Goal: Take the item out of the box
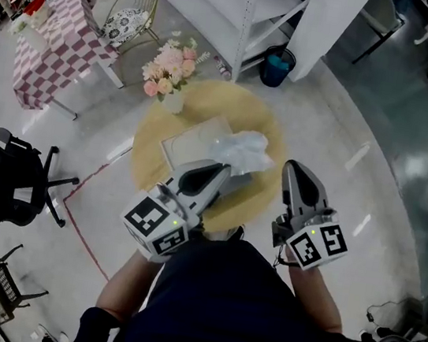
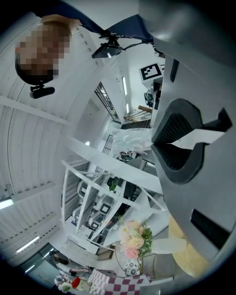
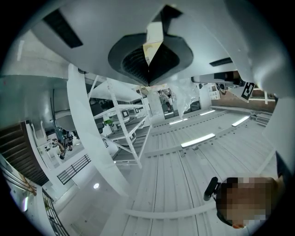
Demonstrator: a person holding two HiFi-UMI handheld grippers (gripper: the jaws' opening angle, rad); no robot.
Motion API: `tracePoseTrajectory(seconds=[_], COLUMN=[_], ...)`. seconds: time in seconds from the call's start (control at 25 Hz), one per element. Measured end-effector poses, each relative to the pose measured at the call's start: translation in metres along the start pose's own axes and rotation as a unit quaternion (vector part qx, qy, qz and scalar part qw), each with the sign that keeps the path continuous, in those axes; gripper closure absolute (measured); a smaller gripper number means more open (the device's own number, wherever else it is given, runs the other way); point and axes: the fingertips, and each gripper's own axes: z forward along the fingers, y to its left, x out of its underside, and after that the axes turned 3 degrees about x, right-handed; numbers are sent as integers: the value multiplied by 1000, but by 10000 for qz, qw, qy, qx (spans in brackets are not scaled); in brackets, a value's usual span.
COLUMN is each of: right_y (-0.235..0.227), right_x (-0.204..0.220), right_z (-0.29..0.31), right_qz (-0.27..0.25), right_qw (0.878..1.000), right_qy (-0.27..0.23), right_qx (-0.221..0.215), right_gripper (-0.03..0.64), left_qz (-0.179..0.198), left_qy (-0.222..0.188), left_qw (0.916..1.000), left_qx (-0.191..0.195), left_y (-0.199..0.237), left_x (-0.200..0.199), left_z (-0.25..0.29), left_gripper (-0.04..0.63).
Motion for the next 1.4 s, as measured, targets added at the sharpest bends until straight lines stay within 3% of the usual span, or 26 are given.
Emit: tracePoseTrajectory(seconds=[1.4], right_y=[2], right_x=[6], right_z=[-6], right_qz=[73], right_qw=[9999], right_qy=[97], right_qx=[-56], right_gripper=[606], left_qz=[81], left_qy=[85], left_qw=[9999], left_qx=[42], left_y=[-7], left_x=[3], left_z=[-3], left_gripper=[577])
